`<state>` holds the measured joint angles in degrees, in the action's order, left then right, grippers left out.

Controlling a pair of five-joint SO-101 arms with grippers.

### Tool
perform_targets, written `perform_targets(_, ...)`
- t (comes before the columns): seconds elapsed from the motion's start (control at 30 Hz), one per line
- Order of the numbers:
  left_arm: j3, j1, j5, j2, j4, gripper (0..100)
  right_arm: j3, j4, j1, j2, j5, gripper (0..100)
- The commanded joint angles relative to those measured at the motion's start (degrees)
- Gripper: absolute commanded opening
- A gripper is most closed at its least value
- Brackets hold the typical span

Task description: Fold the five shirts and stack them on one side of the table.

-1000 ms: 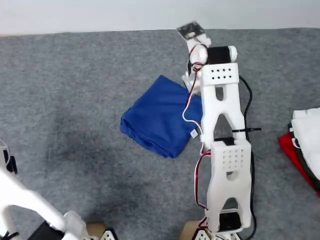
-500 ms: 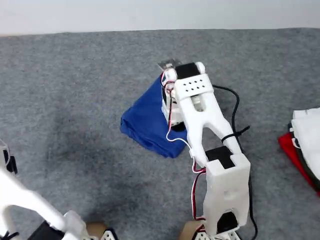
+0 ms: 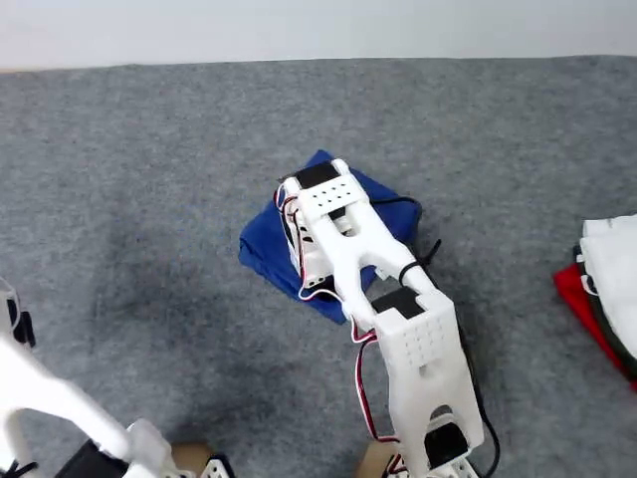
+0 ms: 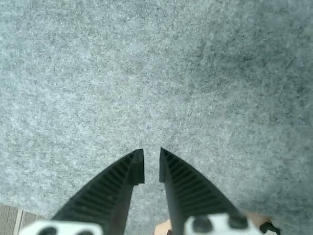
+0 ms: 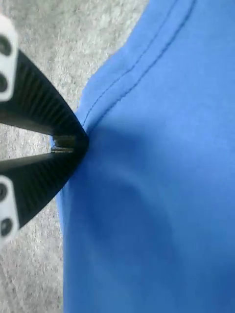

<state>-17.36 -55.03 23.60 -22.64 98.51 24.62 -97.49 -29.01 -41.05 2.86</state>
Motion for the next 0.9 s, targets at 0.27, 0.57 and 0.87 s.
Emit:
perform_targets(0.27,0.3,-0.4,0.0,-2.0,1.3,7,9.6,-2.2,-0.4,12.6,0.5,1.0)
perform_targets(0.57,0.3,-0.3,0.3,-2.0,1.4,7,10.4,-4.4,-0.1,26.9,0.4,1.0)
perform_targets(0.87,0.3,-0.1,0.3,-2.0,1.4,7,10.2,2.7,5.1,40.0,8.9,1.0)
